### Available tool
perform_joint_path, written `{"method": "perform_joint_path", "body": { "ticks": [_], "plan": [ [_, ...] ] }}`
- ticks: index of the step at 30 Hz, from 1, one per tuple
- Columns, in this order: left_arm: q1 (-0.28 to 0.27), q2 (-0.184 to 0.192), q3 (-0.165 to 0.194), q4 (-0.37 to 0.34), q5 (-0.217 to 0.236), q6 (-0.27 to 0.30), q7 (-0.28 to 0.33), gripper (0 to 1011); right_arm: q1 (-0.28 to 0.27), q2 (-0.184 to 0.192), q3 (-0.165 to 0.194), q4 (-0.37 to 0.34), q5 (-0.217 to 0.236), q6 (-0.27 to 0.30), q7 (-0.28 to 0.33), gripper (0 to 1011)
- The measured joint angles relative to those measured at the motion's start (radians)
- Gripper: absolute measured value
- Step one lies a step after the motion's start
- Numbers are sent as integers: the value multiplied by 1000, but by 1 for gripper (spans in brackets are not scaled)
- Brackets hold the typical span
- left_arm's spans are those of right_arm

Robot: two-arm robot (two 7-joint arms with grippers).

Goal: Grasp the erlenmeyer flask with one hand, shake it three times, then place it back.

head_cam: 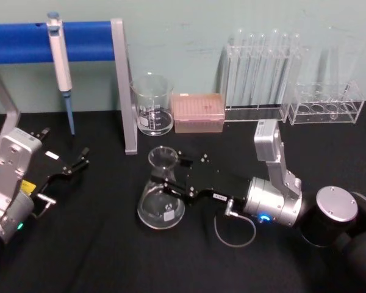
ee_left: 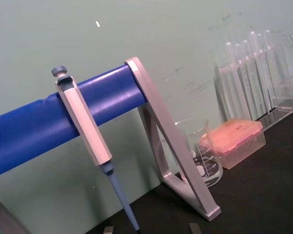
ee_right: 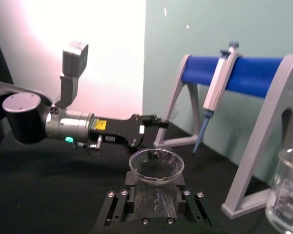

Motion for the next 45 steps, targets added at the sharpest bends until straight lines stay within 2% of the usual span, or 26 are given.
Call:
{"method": "perform_joint_path", "body": {
  "ticks": [3, 7, 10, 12, 13, 16, 23, 35, 45],
  "plan": [
    [0, 0, 0, 0, 0, 0, 0, 1001, -11, 9, 4, -35, -7, 4, -24, 449],
    [0, 0, 0, 0, 0, 0, 0, 1001, -43, 34, 20, -129, -29, 25, -95, 449],
    [0, 0, 0, 0, 0, 0, 0, 1001, -63, 46, 32, -174, -38, 38, -135, 450],
    [0, 0, 0, 0, 0, 0, 0, 1001, -90, 57, 51, -231, -50, 52, -186, 450],
    [0, 0, 0, 0, 0, 0, 0, 1001, -90, 57, 51, -231, -50, 52, -186, 450],
    [0, 0, 0, 0, 0, 0, 0, 1001, -128, 68, 77, -295, -63, 63, -244, 450],
    [0, 0, 0, 0, 0, 0, 0, 1001, -191, 76, 122, -376, -90, 74, -324, 449],
    [0, 0, 0, 0, 0, 0, 0, 1001, -274, 66, 194, -432, -124, 78, -411, 450],
    [0, 0, 0, 0, 0, 0, 0, 1001, -302, 42, 221, -439, -145, 76, -424, 450]
  ]
}}
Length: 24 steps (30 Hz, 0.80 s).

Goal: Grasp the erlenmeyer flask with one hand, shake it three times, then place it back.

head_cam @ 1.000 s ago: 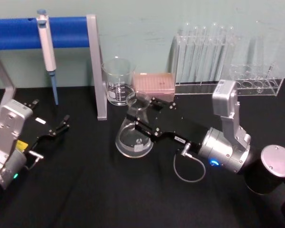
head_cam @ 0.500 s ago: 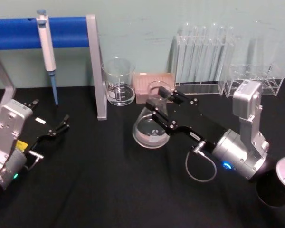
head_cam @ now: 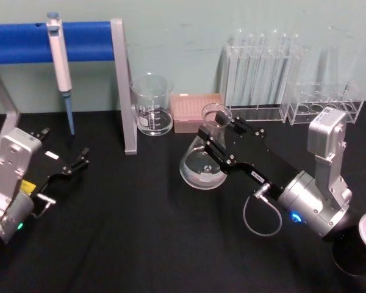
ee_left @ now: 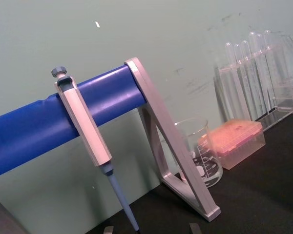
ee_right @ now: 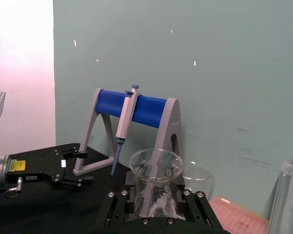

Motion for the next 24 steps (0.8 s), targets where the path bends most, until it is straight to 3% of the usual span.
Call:
{"method": "perform_joint_path", "body": {
  "ticks": [12, 24],
  "plan": [
    [0, 0, 0, 0, 0, 0, 0, 1001, 17, -13, -9, 15, -12, 14, 39, 450],
    [0, 0, 0, 0, 0, 0, 0, 1001, 115, -49, -112, 88, 4, 27, 151, 450]
  ]
}}
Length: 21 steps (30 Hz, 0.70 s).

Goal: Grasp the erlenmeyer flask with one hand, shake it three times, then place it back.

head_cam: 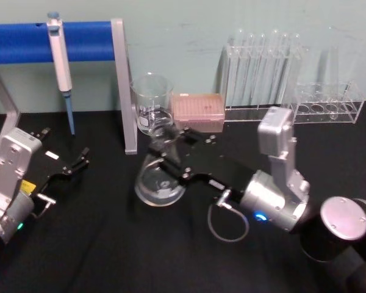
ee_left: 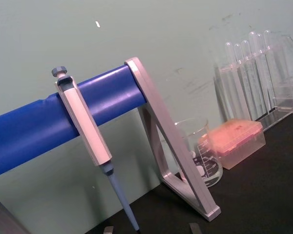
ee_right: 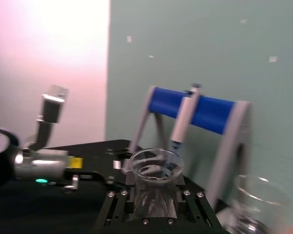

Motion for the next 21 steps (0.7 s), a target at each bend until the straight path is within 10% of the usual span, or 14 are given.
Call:
{"method": "perform_joint_path", "body": {
  "ticks": [10, 21],
  "plan": [
    [0, 0, 0, 0, 0, 0, 0, 1001, 48, -24, -73, 38, 21, -2, 54, 449],
    [0, 0, 0, 0, 0, 0, 0, 1001, 19, 0, -62, -3, 12, -7, -5, 449]
  ]
}}
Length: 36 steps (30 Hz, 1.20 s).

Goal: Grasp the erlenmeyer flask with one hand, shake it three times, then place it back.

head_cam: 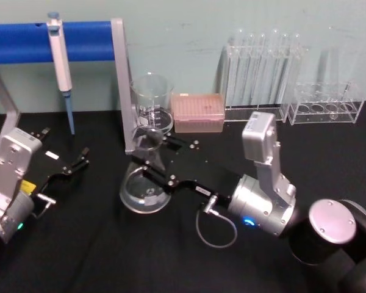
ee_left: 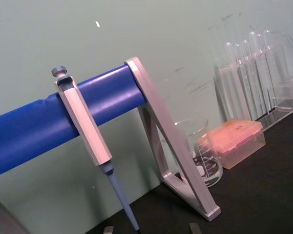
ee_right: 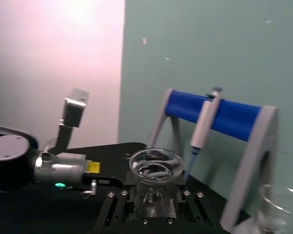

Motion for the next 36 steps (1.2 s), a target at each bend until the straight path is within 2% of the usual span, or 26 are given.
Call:
{"method": "perform_joint_path", "body": {
  "ticks": [4, 10, 14, 18, 20, 23, 30, 36],
  "plan": [
    [0, 0, 0, 0, 0, 0, 0, 1001, -31, 16, 24, -35, -23, -4, -52, 449],
    [0, 0, 0, 0, 0, 0, 0, 1001, -99, 37, 87, -100, -76, -8, -158, 450],
    [0, 0, 0, 0, 0, 0, 0, 1001, -155, 42, 136, -145, -119, -9, -243, 450],
    [0, 0, 0, 0, 0, 0, 0, 1001, -230, 40, 199, -200, -174, -4, -357, 450],
    [0, 0, 0, 0, 0, 0, 0, 1001, -248, 38, 214, -214, -187, -1, -385, 450],
    [0, 0, 0, 0, 0, 0, 0, 1001, -295, 32, 256, -244, -211, 6, -439, 450],
    [0, 0, 0, 0, 0, 0, 0, 1001, -341, 24, 310, -270, -228, 6, -474, 450],
    [0, 0, 0, 0, 0, 0, 0, 1001, -344, 16, 322, -269, -231, 5, -462, 450]
  ]
}}
